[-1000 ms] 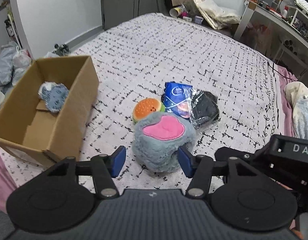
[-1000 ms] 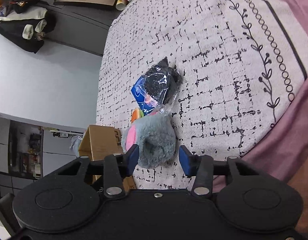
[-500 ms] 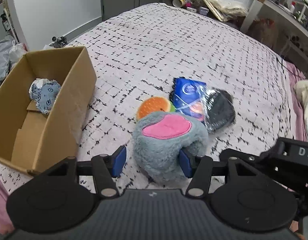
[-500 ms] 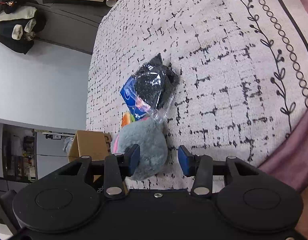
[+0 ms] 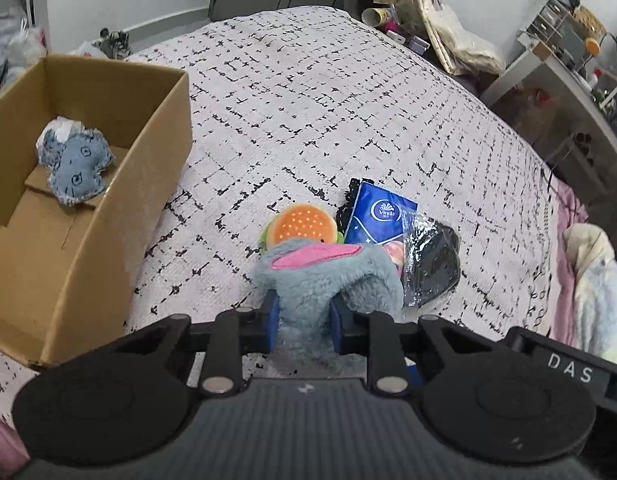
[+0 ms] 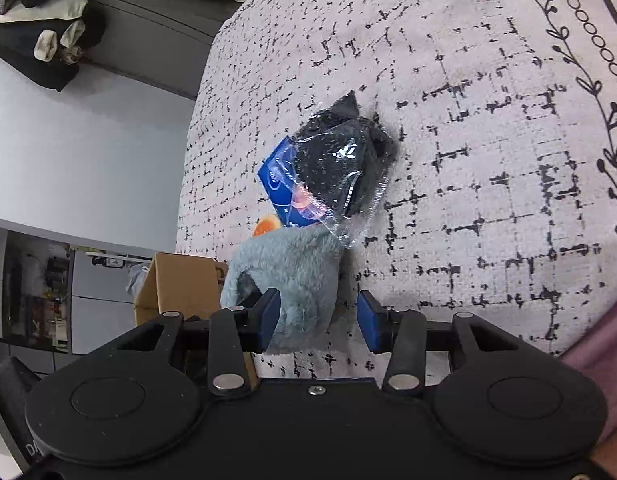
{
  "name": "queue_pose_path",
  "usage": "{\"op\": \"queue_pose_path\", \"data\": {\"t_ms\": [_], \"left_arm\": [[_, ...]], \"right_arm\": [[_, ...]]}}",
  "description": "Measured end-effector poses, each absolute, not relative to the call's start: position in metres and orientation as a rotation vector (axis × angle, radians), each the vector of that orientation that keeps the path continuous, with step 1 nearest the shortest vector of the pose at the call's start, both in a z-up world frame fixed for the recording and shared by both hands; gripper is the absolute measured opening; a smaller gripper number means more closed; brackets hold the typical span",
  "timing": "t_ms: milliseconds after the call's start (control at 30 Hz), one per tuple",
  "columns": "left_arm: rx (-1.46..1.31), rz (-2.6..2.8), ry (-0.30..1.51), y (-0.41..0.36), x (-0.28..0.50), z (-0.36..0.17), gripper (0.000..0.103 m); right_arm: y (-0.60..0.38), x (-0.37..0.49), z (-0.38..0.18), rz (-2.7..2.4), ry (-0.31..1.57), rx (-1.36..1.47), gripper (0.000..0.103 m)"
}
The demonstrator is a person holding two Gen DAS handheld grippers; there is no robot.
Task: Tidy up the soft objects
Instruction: 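Close both grippers on the grey fluffy plush with the pink face, then lift the grey plush with both tools and carry it over the box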
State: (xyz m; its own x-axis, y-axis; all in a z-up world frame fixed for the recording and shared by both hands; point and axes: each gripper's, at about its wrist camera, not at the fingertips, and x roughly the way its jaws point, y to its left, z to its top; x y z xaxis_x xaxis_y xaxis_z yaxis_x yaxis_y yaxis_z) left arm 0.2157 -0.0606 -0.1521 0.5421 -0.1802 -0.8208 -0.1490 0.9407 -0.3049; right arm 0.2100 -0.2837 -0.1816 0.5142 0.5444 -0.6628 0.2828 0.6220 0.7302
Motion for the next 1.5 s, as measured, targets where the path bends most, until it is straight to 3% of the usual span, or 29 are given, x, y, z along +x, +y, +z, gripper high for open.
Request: {"op": "queue_pose_path", "data": {"t_ms": [467, 833, 1500], "left_arm": [[-0.569, 0.003, 1.074, -0.03, 0.213, -0.162, 0.023], [-0.559, 0.0, 1.056, -0.022, 0.212, -0.158, 0.023], [-0.454, -0.034, 0.936, -0.016, 0.192, -0.102, 0.023]], "right_arm": [[-0.254, 0.222, -0.199, 0.208, 1.066, 0.955, 0.045], [-0.244, 0.223, -0.185, 0.22, 1.052, 0.889, 0.026], [-0.238, 0.211, -0.138, 0.362, 0.943, 0.842, 0.025]]}}
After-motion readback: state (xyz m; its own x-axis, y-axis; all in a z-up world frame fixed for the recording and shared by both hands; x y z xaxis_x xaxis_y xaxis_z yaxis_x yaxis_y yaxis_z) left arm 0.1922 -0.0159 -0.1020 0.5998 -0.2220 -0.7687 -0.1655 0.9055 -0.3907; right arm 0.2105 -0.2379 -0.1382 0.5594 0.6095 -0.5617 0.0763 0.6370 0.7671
